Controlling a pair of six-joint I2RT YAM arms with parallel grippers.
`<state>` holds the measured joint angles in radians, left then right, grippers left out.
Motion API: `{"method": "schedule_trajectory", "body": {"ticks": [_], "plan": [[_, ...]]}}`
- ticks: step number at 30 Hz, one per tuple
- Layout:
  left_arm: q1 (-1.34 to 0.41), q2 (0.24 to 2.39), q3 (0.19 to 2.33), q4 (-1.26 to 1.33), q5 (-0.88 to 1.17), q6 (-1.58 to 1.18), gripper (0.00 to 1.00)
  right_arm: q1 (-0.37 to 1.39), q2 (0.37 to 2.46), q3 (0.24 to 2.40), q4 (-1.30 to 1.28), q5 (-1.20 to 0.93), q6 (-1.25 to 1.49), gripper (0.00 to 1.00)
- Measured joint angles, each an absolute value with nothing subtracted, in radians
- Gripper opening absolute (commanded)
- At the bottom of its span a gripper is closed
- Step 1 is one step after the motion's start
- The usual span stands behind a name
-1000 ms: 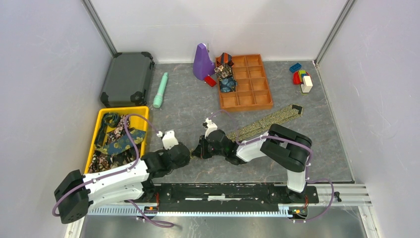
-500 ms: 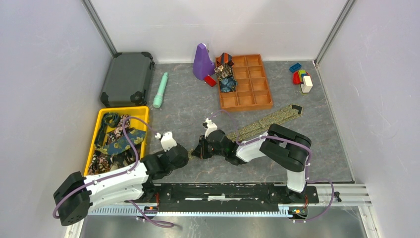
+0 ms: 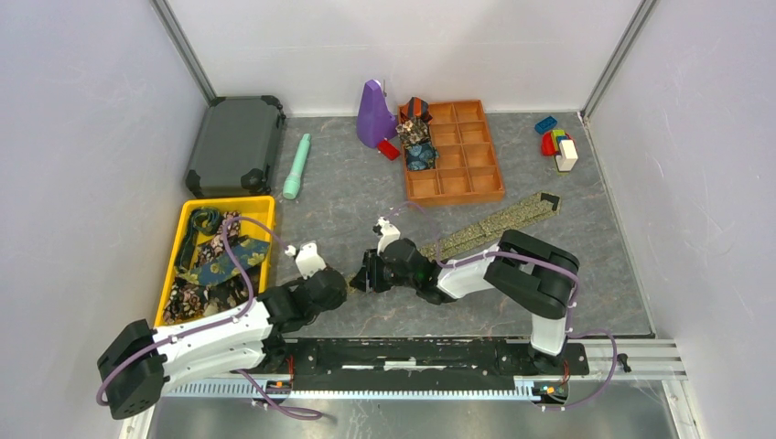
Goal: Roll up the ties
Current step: Roll the tie at the center of the board.
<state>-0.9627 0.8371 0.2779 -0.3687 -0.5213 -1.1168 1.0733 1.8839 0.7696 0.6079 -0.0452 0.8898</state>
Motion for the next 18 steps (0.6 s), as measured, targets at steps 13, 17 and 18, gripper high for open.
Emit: {"method": "schedule_trajectory", "body": {"ticks": [13, 17, 18], "plan": [[-0.960, 0.814, 0.293, -0.439, -0.521, -1.116, 0.02, 1.067, 1.655, 0.810, 0.381, 0.031, 0.710, 0.26], [-0.960, 0.811, 0.311, -0.464, -0.516, -1.116, 0.02, 1.067, 1.650, 0.825, 0.371, 0.033, 0.667, 0.20], [-0.960, 0.810, 0.319, -0.474, -0.514, -1.116, 0.02, 1.069, 1.658, 0.832, 0.368, 0.030, 0.657, 0.20]]}}
